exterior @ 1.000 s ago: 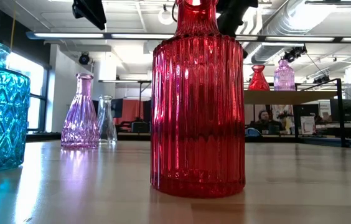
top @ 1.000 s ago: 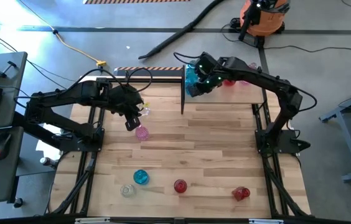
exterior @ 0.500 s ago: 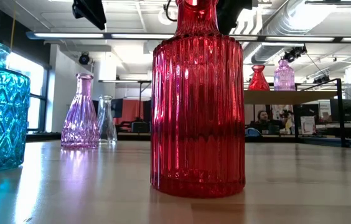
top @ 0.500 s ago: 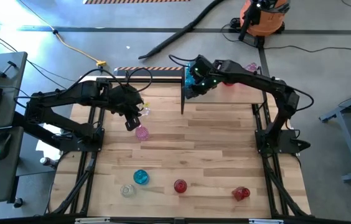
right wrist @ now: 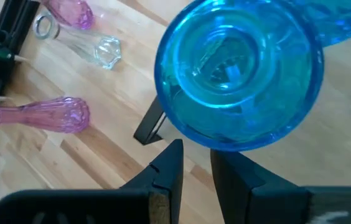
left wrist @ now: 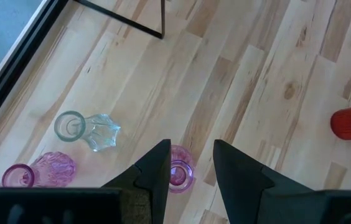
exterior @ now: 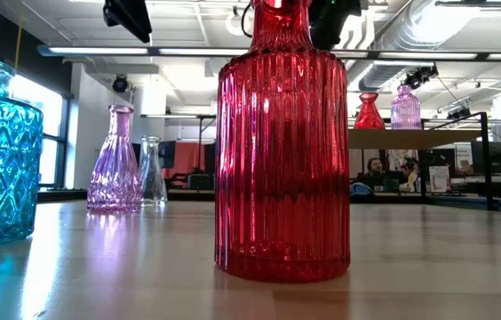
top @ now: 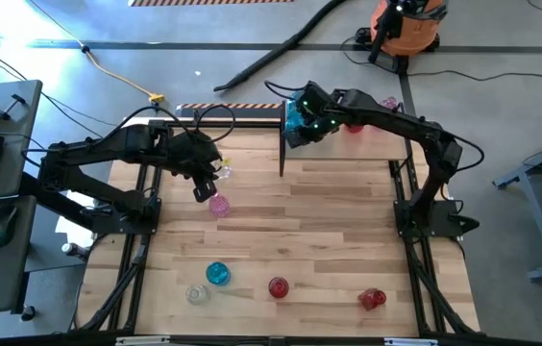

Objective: Sort vases onto shelf
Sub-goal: Put the top blue vase on the shelf aligned with the other blue vase

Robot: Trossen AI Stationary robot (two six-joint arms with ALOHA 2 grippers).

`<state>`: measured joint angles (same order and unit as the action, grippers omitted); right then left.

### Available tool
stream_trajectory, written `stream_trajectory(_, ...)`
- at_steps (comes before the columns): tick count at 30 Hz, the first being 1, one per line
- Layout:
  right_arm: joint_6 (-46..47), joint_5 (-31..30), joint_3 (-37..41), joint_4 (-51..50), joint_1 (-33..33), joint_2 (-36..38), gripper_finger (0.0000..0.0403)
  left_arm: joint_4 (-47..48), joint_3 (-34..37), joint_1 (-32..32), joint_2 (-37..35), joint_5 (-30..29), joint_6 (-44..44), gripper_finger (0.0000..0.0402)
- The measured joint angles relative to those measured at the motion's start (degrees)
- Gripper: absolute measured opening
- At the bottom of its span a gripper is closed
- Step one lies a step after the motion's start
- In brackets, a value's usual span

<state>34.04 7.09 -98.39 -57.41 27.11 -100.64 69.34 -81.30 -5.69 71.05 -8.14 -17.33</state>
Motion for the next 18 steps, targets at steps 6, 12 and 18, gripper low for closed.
stream_trajectory(6,-0.01,-0.04,0.00,-0.15,0.66,-0.01,0.0071,0.00,0.00,0.00,0.00,0.00,0.00,0.0113)
stream_trajectory(12,-1.07,-0.28,0.00,-0.15,0.79,0.00,0.0071,0.00,0.00,0.00,0.00,0.00,-0.01,0.0113)
stream_trajectory(18,-0.48,-0.24,0.00,-0.70,1.43,0.00,0.0071,0.00,0.00,0.00,0.00,0.00,-0.01,0.0113)
